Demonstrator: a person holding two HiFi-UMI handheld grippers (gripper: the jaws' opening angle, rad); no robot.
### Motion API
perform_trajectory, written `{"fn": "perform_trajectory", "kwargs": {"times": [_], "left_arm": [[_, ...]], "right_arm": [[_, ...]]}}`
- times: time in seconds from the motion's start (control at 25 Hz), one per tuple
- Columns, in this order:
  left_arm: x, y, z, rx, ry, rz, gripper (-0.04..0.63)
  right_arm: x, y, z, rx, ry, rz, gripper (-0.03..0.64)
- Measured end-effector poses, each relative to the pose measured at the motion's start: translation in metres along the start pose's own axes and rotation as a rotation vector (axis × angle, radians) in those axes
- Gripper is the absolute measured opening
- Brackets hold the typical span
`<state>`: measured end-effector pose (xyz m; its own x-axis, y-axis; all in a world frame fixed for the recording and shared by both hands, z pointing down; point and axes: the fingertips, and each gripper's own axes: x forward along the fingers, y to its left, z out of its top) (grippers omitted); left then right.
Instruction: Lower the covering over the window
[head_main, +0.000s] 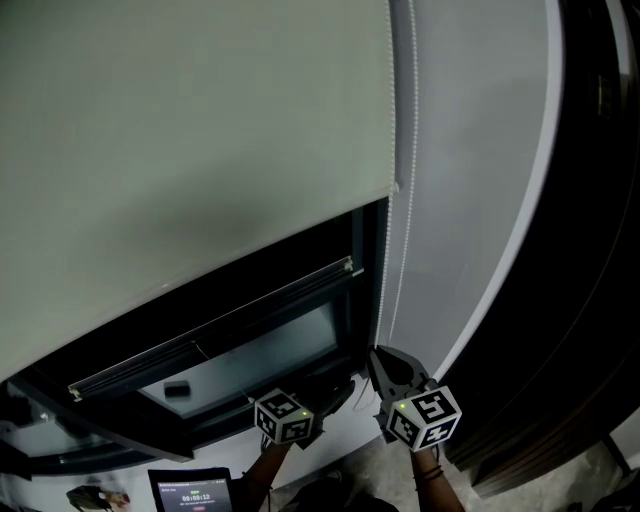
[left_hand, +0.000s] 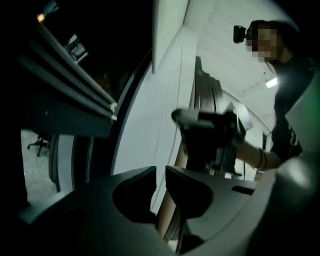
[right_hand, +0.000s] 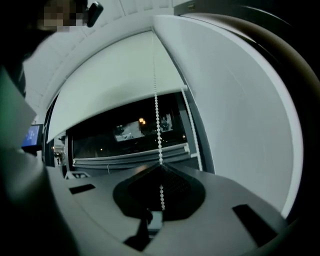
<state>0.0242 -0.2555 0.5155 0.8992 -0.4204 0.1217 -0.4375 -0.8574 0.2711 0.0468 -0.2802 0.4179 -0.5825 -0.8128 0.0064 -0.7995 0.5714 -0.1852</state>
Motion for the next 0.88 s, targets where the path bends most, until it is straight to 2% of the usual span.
{"fn": "perform_trajectory", "kwargs": {"times": [0.2,0.4,0.56,0.64,0.88], "left_arm": [[0.005,-0.026,0.091,0.110,-0.153,-0.069,0.071],[0.019,-0.051,0.133,0.171,-0.218,-0.104,0.092],[0.023,-0.064,0.133,0.205,-0.213,-0.138,0.077],[0.022,-0.064,0.131,0.217,-0.212,-0.128,0.027],[0.013,-0.059,0.135,0.217,-0.226,-0.102,0.008]], "right_arm": [[-0.004,0.000,-0.100,0.061,0.204,0.003,0.012],[-0.017,0.002,-0.177,0.129,0.346,-0.010,0.012],[-0.022,0.009,-0.201,0.116,0.393,0.001,0.012],[-0.023,0.008,-0.202,0.120,0.390,0.004,0.012],[-0.024,0.001,-0.201,0.135,0.367,-0.009,0.012]]}}
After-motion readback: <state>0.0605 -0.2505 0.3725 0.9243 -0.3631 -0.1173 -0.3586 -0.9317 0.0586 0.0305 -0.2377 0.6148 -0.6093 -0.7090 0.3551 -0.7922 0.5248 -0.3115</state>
